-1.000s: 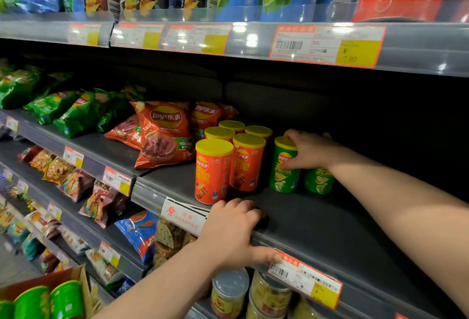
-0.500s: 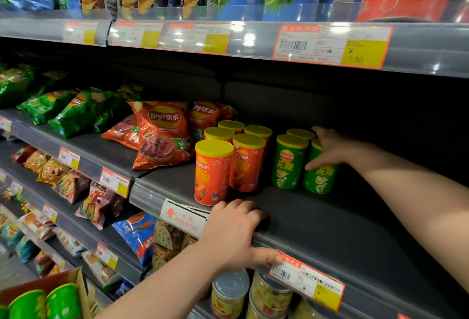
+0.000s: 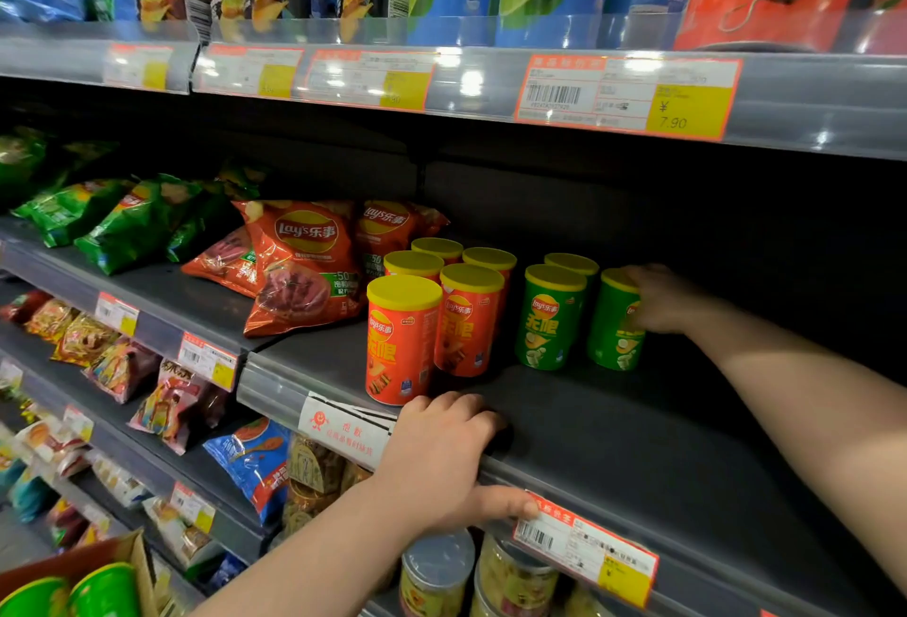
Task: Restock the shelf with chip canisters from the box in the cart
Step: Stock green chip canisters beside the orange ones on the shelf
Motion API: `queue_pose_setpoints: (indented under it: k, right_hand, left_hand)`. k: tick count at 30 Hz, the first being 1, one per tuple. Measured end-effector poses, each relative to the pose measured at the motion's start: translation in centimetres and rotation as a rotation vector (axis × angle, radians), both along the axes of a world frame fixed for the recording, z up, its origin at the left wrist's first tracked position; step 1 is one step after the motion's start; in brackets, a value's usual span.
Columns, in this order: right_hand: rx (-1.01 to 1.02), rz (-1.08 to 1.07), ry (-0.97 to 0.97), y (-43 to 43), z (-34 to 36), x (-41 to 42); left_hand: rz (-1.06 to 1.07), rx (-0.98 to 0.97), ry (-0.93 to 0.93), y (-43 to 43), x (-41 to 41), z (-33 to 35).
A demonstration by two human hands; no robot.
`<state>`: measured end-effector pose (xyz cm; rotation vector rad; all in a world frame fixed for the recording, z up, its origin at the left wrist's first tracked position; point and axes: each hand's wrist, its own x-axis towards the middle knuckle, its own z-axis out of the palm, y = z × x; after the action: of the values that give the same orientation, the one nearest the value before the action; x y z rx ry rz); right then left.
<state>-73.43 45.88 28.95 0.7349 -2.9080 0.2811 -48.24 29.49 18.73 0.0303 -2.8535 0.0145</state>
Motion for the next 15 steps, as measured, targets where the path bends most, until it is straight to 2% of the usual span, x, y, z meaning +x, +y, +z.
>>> queue_pose_setpoints:
  k: [5, 11, 15]
  right_hand:
    - [-0.078, 0.01, -0.027, 0.2, -0.3, -0.3]
    - [-0.036, -0.027, 0.06, 0.8, -0.3, 0.5]
    - [-0.035, -0.04, 0.009, 0.5, -0.4, 0.9]
  left_hand:
    - [0.004, -0.02, -0.008, -0.1, -0.1, 0.0]
    - [0.004, -0.024, -0.009, 0.1, 0.0, 0.0]
    - [0.004, -0.021, -0.011, -0.1, -0.1, -0.1]
